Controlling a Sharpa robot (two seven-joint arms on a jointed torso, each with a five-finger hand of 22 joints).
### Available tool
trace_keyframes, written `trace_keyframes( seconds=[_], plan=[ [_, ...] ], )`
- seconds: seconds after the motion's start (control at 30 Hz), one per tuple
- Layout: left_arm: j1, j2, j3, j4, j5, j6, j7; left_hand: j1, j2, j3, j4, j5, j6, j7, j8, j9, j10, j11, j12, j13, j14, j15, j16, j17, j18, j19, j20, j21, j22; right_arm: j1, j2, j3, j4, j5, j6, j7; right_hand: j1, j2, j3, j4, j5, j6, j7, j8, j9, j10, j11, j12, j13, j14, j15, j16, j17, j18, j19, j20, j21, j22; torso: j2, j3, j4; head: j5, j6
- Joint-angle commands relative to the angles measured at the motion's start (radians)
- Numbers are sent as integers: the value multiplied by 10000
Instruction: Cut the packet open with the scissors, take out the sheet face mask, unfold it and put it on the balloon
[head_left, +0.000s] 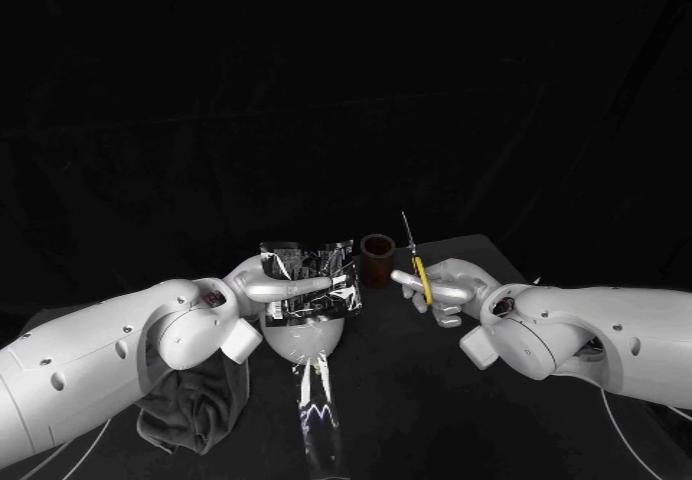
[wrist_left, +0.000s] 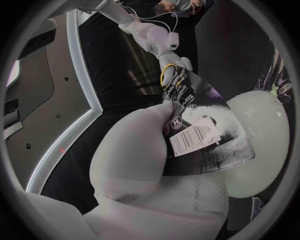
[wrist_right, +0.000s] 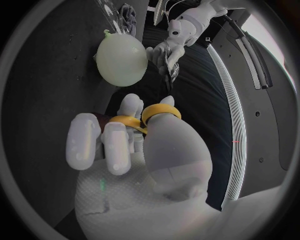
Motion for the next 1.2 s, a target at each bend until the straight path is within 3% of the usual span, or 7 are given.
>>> trace_keyframes(
  seconds=[0.03,0.23,0.27,0.47,0.73,0.97,1.2],
  plan=[
    [6,-116,11,102,2010,175,746,-43,64,230,-258,42,32,30,32,1114,112,-88,-15,19,-89,-24,68,23,122,13,-7,34,-15,-24,-13,-7,-120,-2,227,327,759,705,-288,27,-13,-108,19,-99,-25,306,-460,2656,-282,326,-39,-97,-68,83,-97,38,-130,1664,-3,-2,-2,30,13],
    [-27,-482,12,316,3199,482,1241,-62,72,234,-256,42,24,32,31,1125,108,-86,-18,22,-102,-20,70,41,121,6,0,29,-18,-180,70,-29,-485,-439,479,307,765,666,-284,19,-15,-221,111,-309,-64,-63,-372,1433,-1071,224,39,-266,-321,127,-238,116,-332,1597,-15,-6,1,101,4],
    [-43,-545,12,353,3295,511,1295,-62,72,234,-256,42,24,32,31,1125,108,-86,-18,22,-102,-20,70,41,121,6,0,29,-18,-221,91,-31,-541,-545,524,290,861,646,-273,-9,-15,-399,213,-528,-121,-527,-274,122,-1930,183,115,-308,-363,157,-349,178,-490,1546,-15,-7,0,121,5],
    [-174,-1006,11,639,3721,566,1539,-69,72,234,-258,43,19,32,31,1131,105,-85,-20,24,-109,-18,70,50,121,4,2,27,-19,-432,223,-37,-806,-1082,759,162,1242,680,-267,-77,-12,-623,408,-964,-242,-838,-96,-362,-2251,106,279,-353,-404,207,-522,335,-738,1471,-7,3,8,194,-34],
    [-315,-1719,9,1093,3951,468,1739,-69,67,240,-277,44,12,31,30,1141,97,-86,-25,26,-120,-18,72,65,125,3,2,26,-21,-594,454,-41,-1161,-2685,1111,-396,2049,820,-255,-379,18,-972,688,-1701,-613,-1225,154,-1011,-2807,-98,501,-551,-694,297,-817,552,-1170,1339,-18,-41,32,264,-85],
    [-366,-2413,0,1531,4020,410,1814,-68,64,244,-290,45,9,31,31,1148,94,-87,-28,28,-126,-18,73,76,128,3,1,26,-22,-730,602,-41,-1386,-3545,1140,-829,2612,983,-249,-605,54,-985,775,-2083,-906,-1302,234,-1306,-3185,-206,584,-665,-871,328,-879,666,-1277,1313,2,-34,-9,521,-79],
    [-382,-3003,-17,1760,4042,469,1824,-70,60,244,-298,44,9,30,33,1153,95,-87,-28,29,-127,-19,75,83,129,5,1,27,-22,-775,691,-41,-1406,-3340,606,-460,2819,1105,-260,-681,69,-788,726,-2170,-1017,-1126,185,-1348,-3361,-123,550,-587,-745,291,-711,663,-1066,1388,0,-69,44,882,-152]
  ],
)
